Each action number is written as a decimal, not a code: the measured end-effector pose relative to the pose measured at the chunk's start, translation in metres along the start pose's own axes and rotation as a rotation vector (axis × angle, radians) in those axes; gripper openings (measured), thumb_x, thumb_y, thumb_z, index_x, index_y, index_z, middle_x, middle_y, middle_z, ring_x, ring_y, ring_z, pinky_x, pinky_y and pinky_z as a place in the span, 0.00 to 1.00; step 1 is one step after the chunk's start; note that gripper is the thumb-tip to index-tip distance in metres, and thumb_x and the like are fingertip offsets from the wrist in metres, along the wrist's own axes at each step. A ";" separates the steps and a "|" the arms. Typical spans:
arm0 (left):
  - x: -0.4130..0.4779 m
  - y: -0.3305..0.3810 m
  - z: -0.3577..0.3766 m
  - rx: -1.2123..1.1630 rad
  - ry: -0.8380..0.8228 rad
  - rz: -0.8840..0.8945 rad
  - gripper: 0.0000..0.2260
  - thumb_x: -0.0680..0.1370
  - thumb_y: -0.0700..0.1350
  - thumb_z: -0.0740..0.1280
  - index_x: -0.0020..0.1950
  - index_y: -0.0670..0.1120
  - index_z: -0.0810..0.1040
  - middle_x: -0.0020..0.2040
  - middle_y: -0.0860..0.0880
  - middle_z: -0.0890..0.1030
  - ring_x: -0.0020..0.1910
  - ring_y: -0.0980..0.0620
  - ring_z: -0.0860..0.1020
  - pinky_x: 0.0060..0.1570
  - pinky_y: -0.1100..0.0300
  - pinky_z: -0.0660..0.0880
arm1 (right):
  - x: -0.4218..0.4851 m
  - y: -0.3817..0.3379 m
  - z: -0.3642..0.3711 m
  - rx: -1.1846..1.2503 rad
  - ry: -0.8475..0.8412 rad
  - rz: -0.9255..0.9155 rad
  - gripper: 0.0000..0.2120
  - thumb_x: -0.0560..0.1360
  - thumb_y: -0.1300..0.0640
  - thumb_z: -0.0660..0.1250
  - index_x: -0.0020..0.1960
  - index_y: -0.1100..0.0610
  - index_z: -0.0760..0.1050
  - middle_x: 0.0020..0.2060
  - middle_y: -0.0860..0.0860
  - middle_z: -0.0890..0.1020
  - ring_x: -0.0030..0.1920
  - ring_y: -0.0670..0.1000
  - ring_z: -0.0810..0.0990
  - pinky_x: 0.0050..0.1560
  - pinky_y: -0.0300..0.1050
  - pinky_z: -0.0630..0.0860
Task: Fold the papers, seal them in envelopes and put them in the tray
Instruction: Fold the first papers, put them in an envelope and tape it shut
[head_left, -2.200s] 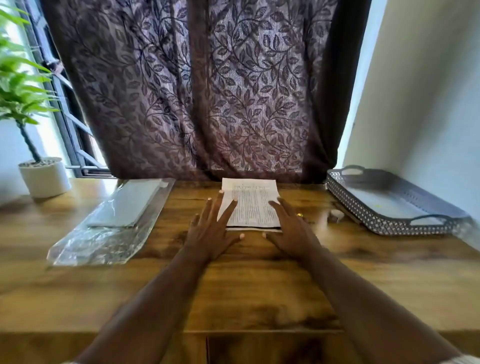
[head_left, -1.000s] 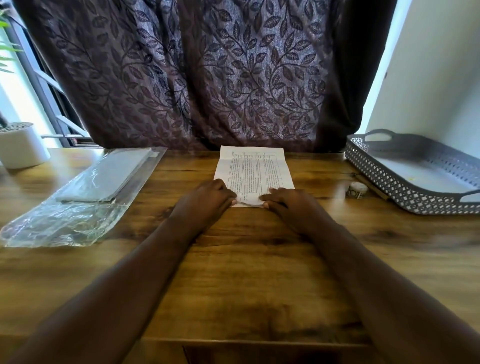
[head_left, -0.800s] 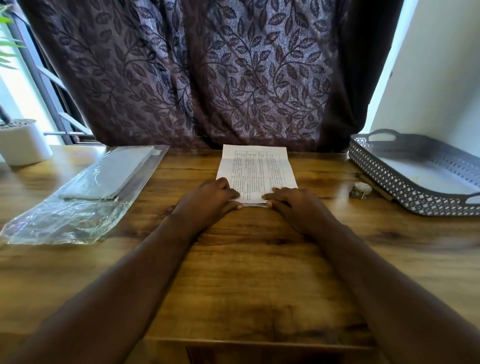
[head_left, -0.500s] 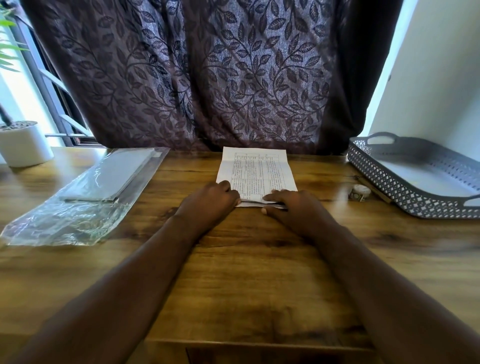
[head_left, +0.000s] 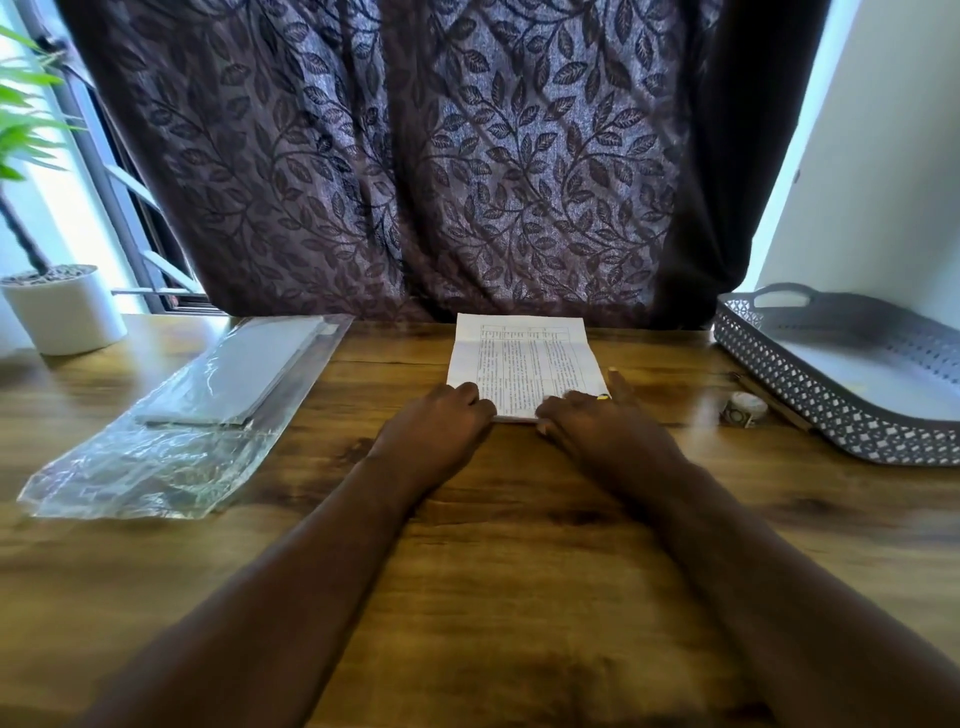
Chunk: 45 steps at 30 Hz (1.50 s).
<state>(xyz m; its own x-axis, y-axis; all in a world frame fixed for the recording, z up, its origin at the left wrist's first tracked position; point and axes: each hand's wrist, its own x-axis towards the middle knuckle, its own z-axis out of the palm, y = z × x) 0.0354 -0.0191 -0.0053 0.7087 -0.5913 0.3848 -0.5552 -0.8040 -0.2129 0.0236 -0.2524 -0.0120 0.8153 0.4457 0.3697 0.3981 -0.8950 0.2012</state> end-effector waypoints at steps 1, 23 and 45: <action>0.000 0.000 -0.001 -0.005 0.005 -0.001 0.12 0.84 0.48 0.60 0.65 0.47 0.76 0.59 0.46 0.77 0.54 0.47 0.78 0.50 0.50 0.80 | 0.002 -0.001 0.000 -0.022 0.024 -0.047 0.14 0.82 0.46 0.59 0.64 0.49 0.76 0.62 0.52 0.83 0.60 0.54 0.82 0.73 0.65 0.65; -0.005 -0.026 0.002 -0.673 0.208 -0.492 0.19 0.84 0.57 0.55 0.58 0.48 0.80 0.55 0.50 0.82 0.50 0.55 0.78 0.46 0.58 0.74 | 0.012 -0.023 -0.014 -0.202 -0.177 -0.250 0.32 0.76 0.51 0.72 0.76 0.53 0.62 0.70 0.58 0.75 0.59 0.57 0.83 0.50 0.58 0.82; 0.010 -0.034 0.018 -0.670 -0.153 -0.679 0.33 0.84 0.60 0.51 0.82 0.45 0.43 0.75 0.42 0.71 0.75 0.39 0.67 0.75 0.41 0.58 | -0.069 -0.048 -0.078 0.045 0.024 -0.064 0.39 0.79 0.28 0.35 0.74 0.47 0.69 0.67 0.49 0.78 0.69 0.51 0.74 0.70 0.59 0.60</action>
<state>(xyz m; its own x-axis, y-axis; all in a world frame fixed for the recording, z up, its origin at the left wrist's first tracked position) 0.0693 0.0011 -0.0105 0.9929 -0.0538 0.1059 -0.1061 -0.8027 0.5868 -0.0847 -0.2392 0.0237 0.7772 0.5021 0.3793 0.4683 -0.8641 0.1842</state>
